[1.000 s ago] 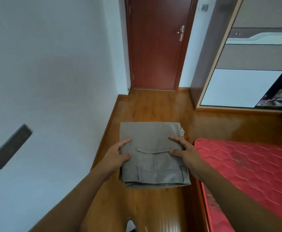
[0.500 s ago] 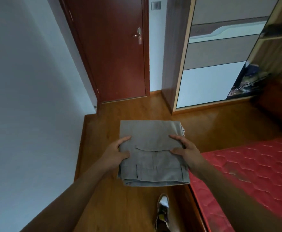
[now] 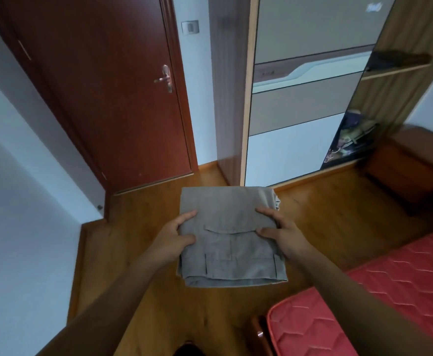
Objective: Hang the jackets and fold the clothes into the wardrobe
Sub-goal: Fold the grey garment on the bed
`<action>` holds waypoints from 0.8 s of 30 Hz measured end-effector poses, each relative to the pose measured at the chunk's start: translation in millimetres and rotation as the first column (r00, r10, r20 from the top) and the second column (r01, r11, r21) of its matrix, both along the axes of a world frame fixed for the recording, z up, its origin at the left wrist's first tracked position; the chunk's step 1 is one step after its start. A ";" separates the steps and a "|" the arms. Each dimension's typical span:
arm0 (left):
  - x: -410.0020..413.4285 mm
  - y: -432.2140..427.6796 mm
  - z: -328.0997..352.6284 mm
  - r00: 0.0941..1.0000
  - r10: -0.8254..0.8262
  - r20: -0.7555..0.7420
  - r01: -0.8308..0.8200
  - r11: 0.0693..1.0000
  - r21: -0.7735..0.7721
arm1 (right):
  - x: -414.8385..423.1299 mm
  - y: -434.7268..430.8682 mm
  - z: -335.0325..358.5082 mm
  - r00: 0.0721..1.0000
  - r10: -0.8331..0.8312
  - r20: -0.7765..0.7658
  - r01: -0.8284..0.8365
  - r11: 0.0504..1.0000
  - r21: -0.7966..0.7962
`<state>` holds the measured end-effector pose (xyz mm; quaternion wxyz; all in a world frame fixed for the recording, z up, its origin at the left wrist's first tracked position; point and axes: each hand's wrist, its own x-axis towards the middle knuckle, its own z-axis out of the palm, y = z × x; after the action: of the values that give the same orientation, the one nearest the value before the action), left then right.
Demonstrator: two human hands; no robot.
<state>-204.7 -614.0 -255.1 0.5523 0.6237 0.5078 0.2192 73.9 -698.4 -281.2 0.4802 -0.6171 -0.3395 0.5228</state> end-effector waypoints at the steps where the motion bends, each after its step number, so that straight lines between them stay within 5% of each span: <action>1: 12.6 19.7 -1.4 1.000 -0.017 0.000 0.017 1.000 0.002 | 10.4 13.4 0.3 1.000 -0.028 0.003 0.028 1.000 -0.001; 15: 201.2 328.6 -14.0 0.929 -0.363 0.077 0.366 0.930 -0.041 | 135.4 216.2 -7.3 0.906 -0.423 -0.014 0.423 0.906 -0.033; 24: 364.6 416.5 -11.6 0.803 -0.593 0.051 0.595 0.804 -0.014 | 241.7 251.7 -0.1 0.757 -0.654 0.004 0.653 0.756 -0.037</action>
<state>159.8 -197.4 -266.7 0.6134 0.7381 0.2779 0.0419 315.6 -446.6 -281.3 0.6226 -0.7031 -0.0913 0.3313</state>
